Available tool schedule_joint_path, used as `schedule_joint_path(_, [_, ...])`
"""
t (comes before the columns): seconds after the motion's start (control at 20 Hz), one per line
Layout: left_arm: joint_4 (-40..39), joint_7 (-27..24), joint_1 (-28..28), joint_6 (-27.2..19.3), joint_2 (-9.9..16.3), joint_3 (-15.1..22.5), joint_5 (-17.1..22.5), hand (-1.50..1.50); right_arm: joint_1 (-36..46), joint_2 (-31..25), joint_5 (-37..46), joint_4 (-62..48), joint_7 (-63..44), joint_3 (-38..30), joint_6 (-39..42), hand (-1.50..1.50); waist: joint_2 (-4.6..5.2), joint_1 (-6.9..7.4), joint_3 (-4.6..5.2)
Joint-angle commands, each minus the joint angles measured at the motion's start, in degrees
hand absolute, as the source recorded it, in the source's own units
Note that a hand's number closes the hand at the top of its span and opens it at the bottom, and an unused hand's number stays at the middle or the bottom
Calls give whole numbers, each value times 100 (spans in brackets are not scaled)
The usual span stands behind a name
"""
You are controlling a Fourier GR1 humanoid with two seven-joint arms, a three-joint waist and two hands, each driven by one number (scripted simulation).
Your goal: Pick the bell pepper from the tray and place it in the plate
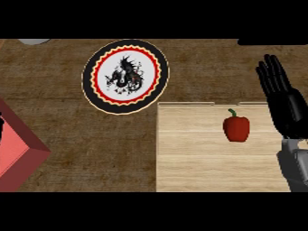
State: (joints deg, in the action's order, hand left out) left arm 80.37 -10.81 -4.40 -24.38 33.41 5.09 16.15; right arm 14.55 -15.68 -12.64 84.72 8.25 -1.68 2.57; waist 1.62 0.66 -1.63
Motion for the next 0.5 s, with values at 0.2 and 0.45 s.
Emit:
schedule_joint_path(0.2, [206, 1040, 315, 200, -474, 718, -17, 0, 637, -168, -548, 428, -1456, 471, 727, 150, -173, -163, 169])
schedule_joint_path(0.45, [278, 1005, -64, 562, -314, 606, 217, 0, 867, -2487, 2706, 686, -536, 880, 538, 150, -184, -431, 280])
